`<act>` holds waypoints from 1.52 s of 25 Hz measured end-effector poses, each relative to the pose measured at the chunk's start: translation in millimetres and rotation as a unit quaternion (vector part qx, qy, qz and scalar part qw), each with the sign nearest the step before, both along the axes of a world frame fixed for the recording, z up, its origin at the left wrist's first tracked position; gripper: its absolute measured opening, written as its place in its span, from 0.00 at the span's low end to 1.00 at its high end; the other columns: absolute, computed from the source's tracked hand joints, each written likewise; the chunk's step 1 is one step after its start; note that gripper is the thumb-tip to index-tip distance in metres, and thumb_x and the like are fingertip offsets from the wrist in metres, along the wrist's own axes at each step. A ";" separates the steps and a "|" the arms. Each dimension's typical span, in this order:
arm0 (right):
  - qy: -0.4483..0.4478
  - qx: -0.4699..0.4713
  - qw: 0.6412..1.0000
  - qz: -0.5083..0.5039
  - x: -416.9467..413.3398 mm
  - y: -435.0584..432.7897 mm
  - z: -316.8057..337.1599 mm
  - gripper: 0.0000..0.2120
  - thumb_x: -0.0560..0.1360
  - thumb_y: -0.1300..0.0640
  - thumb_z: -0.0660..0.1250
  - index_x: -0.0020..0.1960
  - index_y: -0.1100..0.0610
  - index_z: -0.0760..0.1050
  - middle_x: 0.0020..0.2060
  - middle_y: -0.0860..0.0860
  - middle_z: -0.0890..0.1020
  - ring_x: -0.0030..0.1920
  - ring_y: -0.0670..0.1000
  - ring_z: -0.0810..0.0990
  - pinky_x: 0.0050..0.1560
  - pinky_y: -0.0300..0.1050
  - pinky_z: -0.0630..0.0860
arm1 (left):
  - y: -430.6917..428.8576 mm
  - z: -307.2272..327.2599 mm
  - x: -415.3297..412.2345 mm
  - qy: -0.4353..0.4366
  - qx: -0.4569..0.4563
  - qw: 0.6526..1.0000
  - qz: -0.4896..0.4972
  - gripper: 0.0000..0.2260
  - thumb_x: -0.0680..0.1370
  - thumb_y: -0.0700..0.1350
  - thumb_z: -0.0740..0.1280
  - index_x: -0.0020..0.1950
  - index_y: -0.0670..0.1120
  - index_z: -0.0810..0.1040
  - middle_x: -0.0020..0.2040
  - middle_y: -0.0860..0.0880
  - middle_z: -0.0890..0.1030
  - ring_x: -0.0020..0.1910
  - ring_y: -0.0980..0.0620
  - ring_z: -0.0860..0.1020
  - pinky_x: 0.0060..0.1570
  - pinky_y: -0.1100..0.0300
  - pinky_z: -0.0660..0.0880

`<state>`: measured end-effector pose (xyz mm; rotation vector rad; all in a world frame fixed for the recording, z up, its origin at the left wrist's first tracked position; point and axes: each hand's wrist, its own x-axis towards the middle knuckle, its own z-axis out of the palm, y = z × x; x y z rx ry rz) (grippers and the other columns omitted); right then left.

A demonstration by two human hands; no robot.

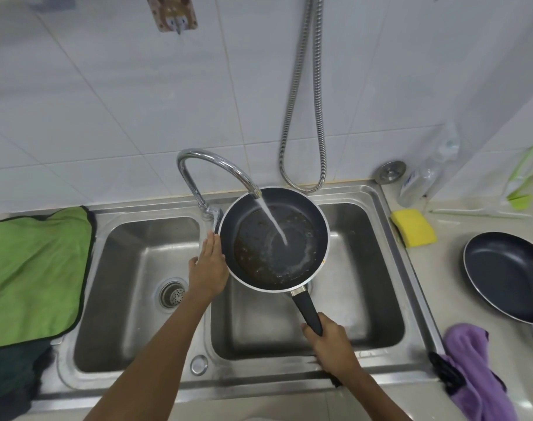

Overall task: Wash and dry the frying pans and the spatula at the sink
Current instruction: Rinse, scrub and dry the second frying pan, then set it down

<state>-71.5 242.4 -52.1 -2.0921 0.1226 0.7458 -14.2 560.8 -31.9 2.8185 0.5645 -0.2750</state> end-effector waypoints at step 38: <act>0.010 0.011 1.000 -0.019 -22.4 -53.5 25.9 0.08 0.71 0.50 0.68 0.41 0.54 0.76 0.33 0.59 0.80 0.28 0.49 0.75 0.31 0.47 0.72 | -6.9 21.2 29.2 -0.163 -0.387 0.841 0.340 0.14 0.84 0.37 0.59 0.66 0.50 0.75 0.57 0.49 0.79 0.59 0.46 0.78 0.60 0.50 0.78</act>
